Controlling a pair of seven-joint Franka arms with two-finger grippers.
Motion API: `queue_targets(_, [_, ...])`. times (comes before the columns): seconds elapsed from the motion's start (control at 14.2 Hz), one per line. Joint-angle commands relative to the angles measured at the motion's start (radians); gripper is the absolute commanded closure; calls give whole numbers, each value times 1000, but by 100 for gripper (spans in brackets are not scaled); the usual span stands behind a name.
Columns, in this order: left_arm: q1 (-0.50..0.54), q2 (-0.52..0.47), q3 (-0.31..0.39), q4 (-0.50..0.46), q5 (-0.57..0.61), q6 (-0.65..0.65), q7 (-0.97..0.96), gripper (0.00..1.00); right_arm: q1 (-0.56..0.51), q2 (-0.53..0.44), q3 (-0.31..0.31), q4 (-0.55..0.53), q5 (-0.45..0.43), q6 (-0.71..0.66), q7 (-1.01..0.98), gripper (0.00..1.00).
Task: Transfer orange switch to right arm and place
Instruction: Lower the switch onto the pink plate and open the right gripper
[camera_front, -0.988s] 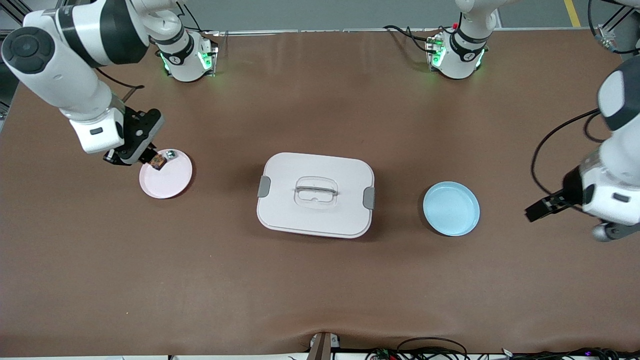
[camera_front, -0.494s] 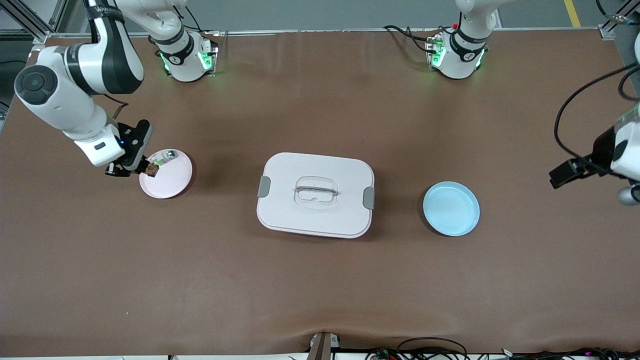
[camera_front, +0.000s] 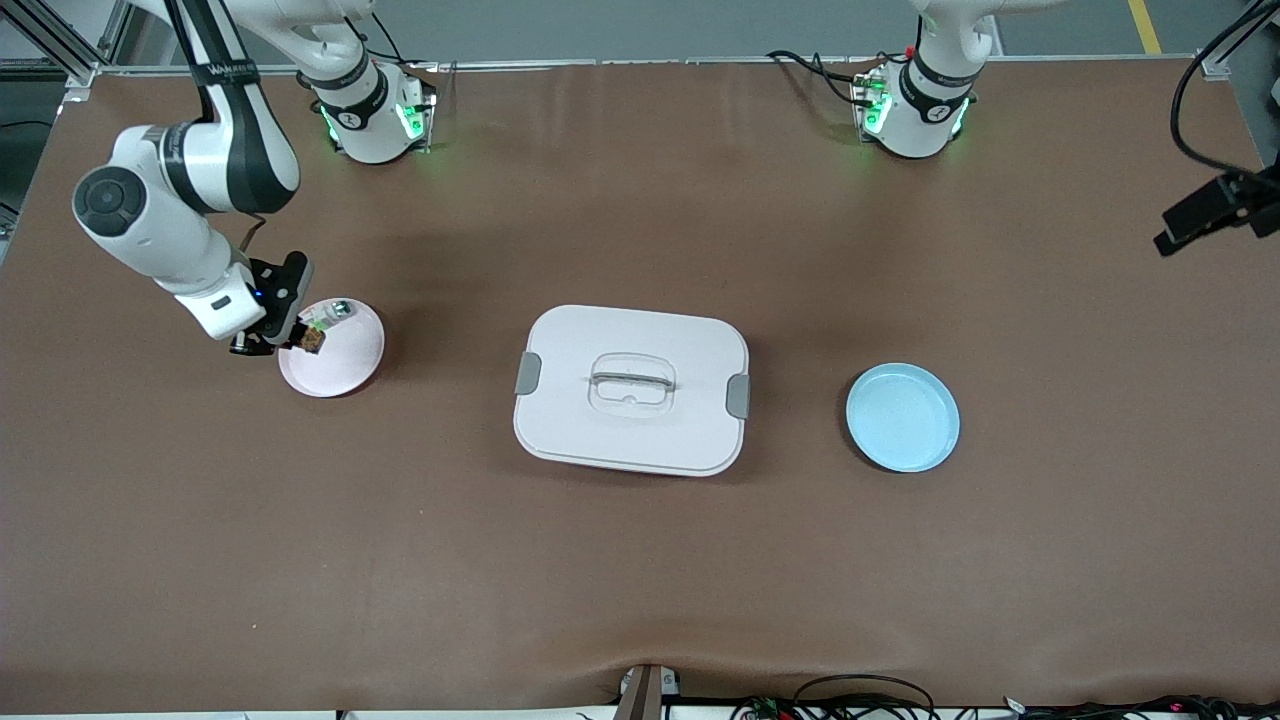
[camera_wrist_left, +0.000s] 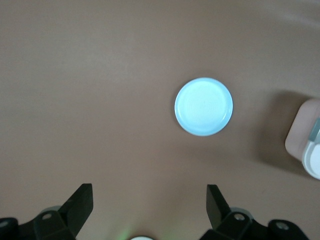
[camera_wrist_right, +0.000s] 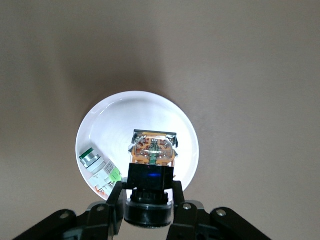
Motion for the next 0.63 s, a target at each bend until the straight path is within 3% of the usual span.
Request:
queue_targets(0.0, [-27,-50,9,-39,-11,-17,7,0,-37,57,16,-5,-20,35,-35,100])
queue_targets(0.56, [-27,-35,-1,-38,-11,-24,6,0,-55,204,18,-50,-20,253,-124,100])
